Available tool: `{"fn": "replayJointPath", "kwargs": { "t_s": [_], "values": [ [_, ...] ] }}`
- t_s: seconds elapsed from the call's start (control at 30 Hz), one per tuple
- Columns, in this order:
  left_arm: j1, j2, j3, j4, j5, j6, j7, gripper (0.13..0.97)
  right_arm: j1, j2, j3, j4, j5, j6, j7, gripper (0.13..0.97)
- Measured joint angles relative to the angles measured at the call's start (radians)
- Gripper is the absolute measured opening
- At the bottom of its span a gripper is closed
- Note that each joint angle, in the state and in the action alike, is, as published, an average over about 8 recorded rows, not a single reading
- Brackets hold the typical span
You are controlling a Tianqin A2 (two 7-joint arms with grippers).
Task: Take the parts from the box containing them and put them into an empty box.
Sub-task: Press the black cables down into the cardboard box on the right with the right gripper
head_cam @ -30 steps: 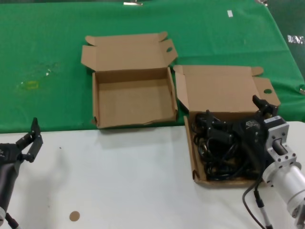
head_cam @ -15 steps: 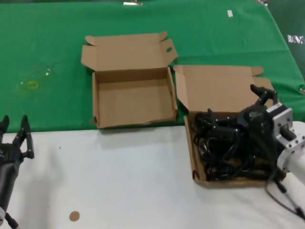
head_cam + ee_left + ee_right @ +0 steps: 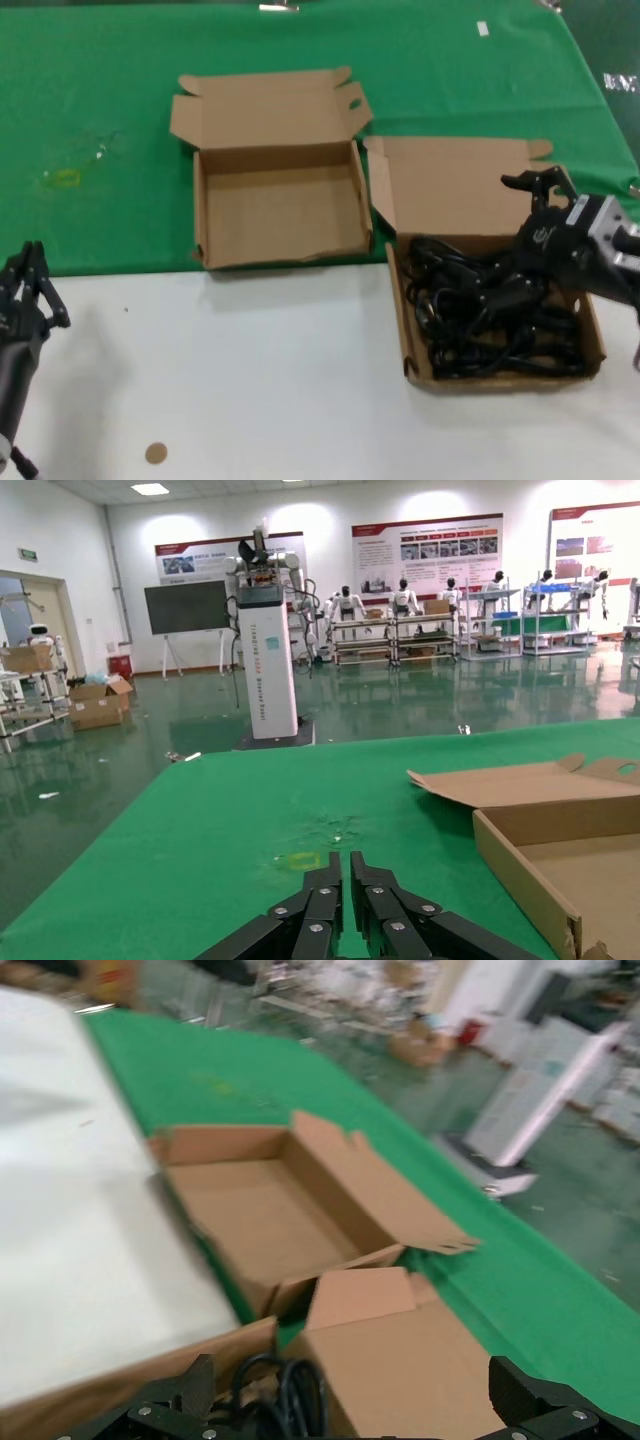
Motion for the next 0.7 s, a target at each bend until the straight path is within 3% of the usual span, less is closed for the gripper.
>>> {"fn": "replayJointPath", "kwargs": {
  "t_s": [0.37, 0.7],
  "values": [
    [0.000, 0.000, 0.000, 0.000, 0.000, 0.000, 0.000, 0.152, 0.199, 0.064, -0.023, -0.072, -0.058, -0.397, -0.100, 0.966],
    [0.000, 0.000, 0.000, 0.000, 0.000, 0.000, 0.000, 0.152, 0.308, 0.070, -0.062, -0.118, -0.172, -0.604, -0.237, 0.966]
  ]
}}
